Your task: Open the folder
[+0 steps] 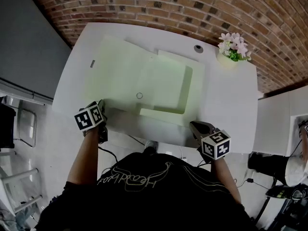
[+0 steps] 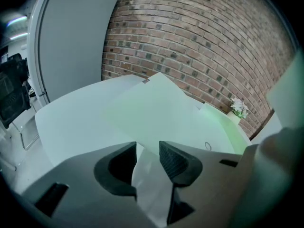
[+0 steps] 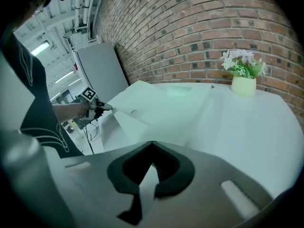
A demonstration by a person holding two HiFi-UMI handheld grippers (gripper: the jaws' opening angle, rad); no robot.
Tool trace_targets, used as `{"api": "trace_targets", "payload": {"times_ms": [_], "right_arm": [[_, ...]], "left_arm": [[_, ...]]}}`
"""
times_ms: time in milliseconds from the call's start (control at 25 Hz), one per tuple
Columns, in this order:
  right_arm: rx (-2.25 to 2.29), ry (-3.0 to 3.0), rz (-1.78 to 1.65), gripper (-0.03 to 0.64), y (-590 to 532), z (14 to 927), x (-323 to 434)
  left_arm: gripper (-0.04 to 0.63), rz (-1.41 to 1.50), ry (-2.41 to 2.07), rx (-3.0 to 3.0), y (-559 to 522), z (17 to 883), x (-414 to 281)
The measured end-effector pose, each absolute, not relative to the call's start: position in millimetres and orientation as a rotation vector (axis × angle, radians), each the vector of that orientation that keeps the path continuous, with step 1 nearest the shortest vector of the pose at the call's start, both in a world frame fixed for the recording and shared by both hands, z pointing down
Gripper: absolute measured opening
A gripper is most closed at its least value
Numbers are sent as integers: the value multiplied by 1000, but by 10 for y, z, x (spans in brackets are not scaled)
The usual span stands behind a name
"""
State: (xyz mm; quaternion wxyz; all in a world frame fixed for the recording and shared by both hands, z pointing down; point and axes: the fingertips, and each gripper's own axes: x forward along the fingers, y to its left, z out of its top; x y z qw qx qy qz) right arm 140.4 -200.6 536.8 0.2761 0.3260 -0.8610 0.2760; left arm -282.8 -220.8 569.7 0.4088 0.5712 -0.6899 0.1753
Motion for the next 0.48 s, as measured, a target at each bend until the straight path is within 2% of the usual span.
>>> {"api": "trace_targets", "payload": {"times_ms": [480], "right_arm": [[867, -2336, 735, 2, -2030, 5366, 1415]], "left_arm": [[135, 423, -1740, 1476, -2189, 5631, -2829]]}}
